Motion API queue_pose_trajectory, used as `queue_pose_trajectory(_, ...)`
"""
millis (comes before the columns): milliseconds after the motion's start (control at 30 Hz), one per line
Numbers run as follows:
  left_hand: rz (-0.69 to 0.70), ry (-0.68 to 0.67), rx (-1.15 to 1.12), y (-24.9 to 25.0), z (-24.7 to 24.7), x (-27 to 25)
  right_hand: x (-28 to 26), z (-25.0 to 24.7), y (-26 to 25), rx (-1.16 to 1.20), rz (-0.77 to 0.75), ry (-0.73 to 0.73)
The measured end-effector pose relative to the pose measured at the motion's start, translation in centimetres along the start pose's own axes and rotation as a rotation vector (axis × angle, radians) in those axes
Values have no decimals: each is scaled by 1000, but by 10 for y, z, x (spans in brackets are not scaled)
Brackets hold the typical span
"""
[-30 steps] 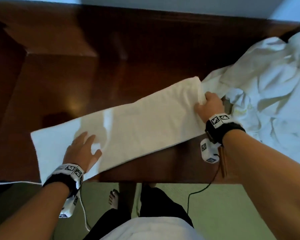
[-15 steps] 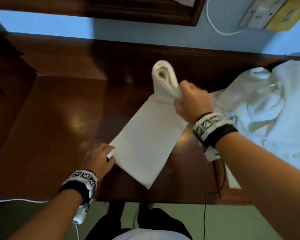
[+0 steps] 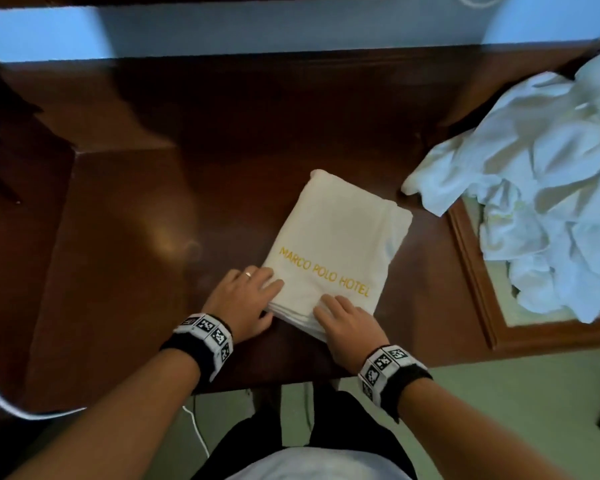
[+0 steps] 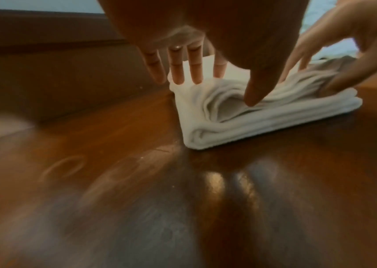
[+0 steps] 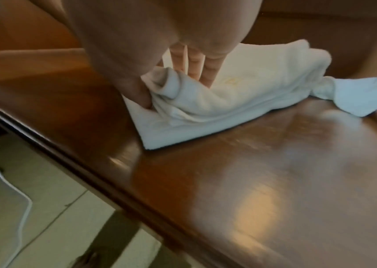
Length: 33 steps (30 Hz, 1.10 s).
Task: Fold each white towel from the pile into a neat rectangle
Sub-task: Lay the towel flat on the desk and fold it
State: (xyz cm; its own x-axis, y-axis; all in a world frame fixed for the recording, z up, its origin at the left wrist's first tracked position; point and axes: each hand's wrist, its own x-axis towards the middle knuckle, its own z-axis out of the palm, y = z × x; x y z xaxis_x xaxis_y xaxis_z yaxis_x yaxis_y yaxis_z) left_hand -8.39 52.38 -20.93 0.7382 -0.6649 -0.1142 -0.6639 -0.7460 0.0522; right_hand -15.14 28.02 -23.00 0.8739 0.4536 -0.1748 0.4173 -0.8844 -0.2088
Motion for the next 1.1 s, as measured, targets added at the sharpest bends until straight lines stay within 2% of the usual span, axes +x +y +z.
queue_pose_trajectory(133,117,-61,63,-2,6,23,-15,-4,18,-46,102,-26)
queue_pose_trajectory(267,183,18,63,-2,3,35,-23,-17,27,-47,362,59)
queue_pose_trajectory(367,191,60,54,-7,11,24,-29,-16,13,-65,396,59)
queue_pose_trajectory(467,209,31,33,-11,20,13,-33,0,-2,-83,434,9)
queue_pose_trajectory(600,294,29,19,-14,23,12,-36,4,-7,-57,545,70)
queue_pose_trajectory(667,329,-34,19,-13,26,8,-41,8,-13,-101,525,-1)
queue_pose_trajectory(767,457,-243,-49,-8,17,9,-49,8,-22,-89,473,-142)
queue_pose_trajectory(833,373,-329,-165,-9,8,19,-51,0,-19,14,462,-173)
queue_pose_trajectory(867,322,-290,-223,-10,4,25,-49,-5,-15,82,464,-148)
queue_pose_trajectory(900,289,-171,-266,-11,1,32,-44,-9,-12,141,466,-52)
queue_pose_trajectory(967,271,120,-242,-9,3,49,-27,-13,-6,138,472,269)
queue_pose_trajectory(1000,248,185,-209,-6,6,56,-16,-12,-4,96,496,351)
queue_pose_trajectory(1033,215,176,-179,-3,11,62,-5,-10,-5,71,531,346)
queue_pose_trajectory(1100,140,26,-127,0,23,66,8,0,-6,70,590,165)
